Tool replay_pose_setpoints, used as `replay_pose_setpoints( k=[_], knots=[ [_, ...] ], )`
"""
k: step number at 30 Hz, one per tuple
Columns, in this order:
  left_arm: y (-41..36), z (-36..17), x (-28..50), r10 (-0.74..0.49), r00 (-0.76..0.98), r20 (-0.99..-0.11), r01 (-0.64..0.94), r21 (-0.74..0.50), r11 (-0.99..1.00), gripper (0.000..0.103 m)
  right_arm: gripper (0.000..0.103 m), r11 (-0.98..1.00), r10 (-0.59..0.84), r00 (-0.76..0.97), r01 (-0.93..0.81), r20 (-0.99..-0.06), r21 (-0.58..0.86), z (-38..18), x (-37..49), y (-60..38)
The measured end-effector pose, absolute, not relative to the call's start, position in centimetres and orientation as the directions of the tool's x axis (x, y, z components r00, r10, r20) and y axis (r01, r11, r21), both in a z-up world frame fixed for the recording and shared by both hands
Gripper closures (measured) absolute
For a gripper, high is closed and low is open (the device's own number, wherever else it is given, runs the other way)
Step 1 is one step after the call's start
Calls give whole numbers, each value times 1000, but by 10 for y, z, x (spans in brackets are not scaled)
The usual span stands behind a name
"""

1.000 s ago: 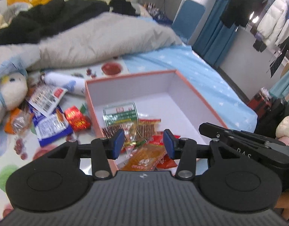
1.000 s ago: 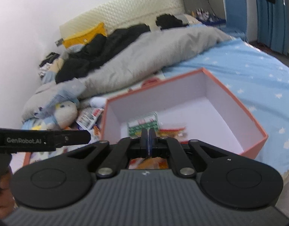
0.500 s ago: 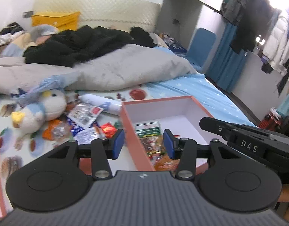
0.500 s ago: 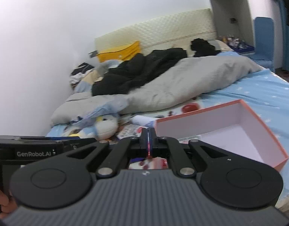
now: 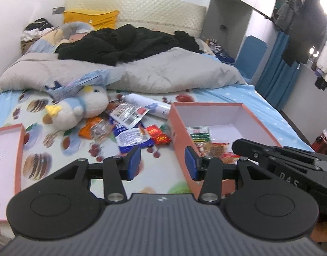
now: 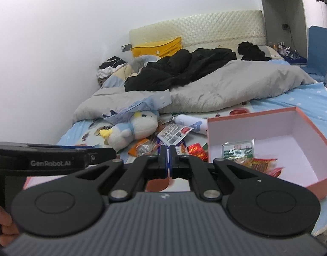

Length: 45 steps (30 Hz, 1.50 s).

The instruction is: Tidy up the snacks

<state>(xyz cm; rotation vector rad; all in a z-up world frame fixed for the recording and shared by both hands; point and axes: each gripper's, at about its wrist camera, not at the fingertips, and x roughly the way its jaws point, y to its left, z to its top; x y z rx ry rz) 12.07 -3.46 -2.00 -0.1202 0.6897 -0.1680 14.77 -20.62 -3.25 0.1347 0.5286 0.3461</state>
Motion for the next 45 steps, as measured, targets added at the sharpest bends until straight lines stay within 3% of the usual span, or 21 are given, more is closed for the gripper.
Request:
replay_pose_setpoints(
  k=[7, 10, 13, 17, 19, 20, 21, 25, 35, 42, 45],
  knots=[
    [-19, -30, 98, -145, 766, -626, 63, -152, 986, 51, 97, 939, 344, 805, -289, -484, 187, -44, 130, -199],
    [-13, -37, 92, -133, 757, -640, 38, -160, 986, 43, 97, 947, 321, 806, -283, -497, 153, -52, 124, -195],
    [-9, -44, 91, -122, 742, -659, 28, -152, 988, 42, 97, 948, 316, 799, -284, -512, 141, -59, 124, -188],
    [-2, -53, 94, -103, 733, -672, 3, -148, 989, 30, 95, 947, 317, 788, -295, -528, 129, -63, 128, -183],
    [4, -57, 99, -106, 729, -676, -7, -162, 987, 27, 67, 949, 310, 782, -286, -541, 132, -65, 133, -182],
    [6, -58, 102, -107, 728, -677, -12, -168, 986, 23, 38, 949, 312, 782, -281, -540, 142, -66, 135, -183],
    [8, -59, 105, -103, 727, -679, -19, -170, 985, 21, 22, 950, 310, 790, -272, -529, 151, -66, 136, -184],
    [14, -65, 120, -80, 716, -694, -39, -155, 987, 16, 23, 957, 289, 795, -253, -533, 141, -70, 145, -182],
    [35, -91, 178, -83, 676, -733, -53, -162, 985, 16, 25, 957, 284, 780, -264, -557, 117, -82, 188, -164],
    [59, -117, 228, -79, 651, -755, -74, -167, 983, 16, 40, 952, 280, 742, -294, -609, 81, -101, 230, -139],
    [69, -134, 254, -77, 631, -772, -80, -163, 983, 16, 40, 956, 245, 744, -291, -621, 28, -113, 250, -126]
  ],
)
